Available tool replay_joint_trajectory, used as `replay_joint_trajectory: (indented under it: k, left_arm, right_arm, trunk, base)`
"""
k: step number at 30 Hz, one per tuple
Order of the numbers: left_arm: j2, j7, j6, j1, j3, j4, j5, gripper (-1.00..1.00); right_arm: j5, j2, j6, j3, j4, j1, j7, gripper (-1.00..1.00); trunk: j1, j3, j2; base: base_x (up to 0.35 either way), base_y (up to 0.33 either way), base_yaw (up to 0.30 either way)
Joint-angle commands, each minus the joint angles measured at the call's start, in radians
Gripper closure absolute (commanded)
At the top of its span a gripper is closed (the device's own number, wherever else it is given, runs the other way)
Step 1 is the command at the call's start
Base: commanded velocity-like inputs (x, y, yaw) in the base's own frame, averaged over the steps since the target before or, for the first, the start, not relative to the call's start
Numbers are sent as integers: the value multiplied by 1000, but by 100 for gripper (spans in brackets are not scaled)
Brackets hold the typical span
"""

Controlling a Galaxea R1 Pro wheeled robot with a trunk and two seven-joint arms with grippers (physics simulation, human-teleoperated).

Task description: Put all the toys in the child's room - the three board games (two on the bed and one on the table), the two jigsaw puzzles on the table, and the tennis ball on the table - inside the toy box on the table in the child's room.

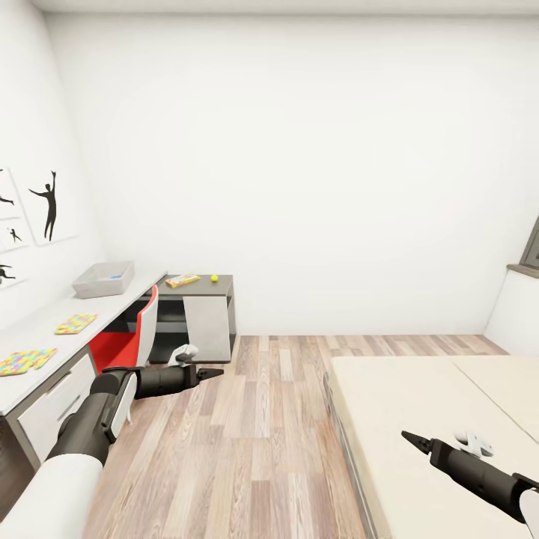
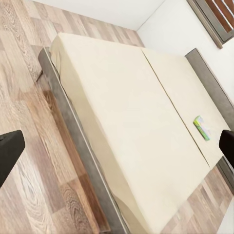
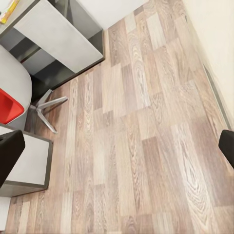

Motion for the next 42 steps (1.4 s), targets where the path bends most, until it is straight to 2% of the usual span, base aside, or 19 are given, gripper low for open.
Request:
replay_joint_trajectory:
  k: [1, 32, 42]
  left_arm:
    - [0, -2, 8, 0, 1, 0, 2, -100]
    - [0, -2, 8, 0, 1, 0, 2, -100]
    - [0, -2, 8, 0, 1, 0, 2, -100]
  right_arm:
    - [2, 0, 5, -1, 0, -1, 5, -100]
    - [2, 0, 5, -2, 2, 0, 6, -100]
    - [2, 0, 5, -2, 4, 0, 7, -100]
  trunk:
    - [0, 0, -1]
    - [0, 0, -1]
    - [0, 0, -1]
  base:
    - [-32, 0, 0]
    - [-4, -2, 0]
    - [0, -160, 0]
